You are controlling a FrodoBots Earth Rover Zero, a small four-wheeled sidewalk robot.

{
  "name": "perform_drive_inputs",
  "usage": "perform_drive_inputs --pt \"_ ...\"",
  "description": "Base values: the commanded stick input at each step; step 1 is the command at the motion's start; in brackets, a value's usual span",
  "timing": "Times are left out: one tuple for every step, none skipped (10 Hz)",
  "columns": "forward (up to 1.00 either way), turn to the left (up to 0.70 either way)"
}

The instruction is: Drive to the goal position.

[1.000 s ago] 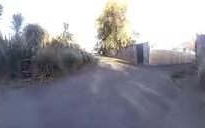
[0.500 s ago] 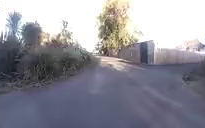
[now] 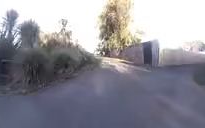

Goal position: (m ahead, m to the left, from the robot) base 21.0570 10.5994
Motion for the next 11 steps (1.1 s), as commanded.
perform_drive_inputs --pt "1.00 0.00" --pt "1.00 -0.40" --pt "1.00 -0.40" --pt "1.00 0.00" --pt "1.00 0.00" --pt "1.00 0.00" --pt "1.00 0.00" --pt "1.00 0.00" --pt "1.00 0.00" --pt "1.00 0.00" --pt "1.00 0.00"
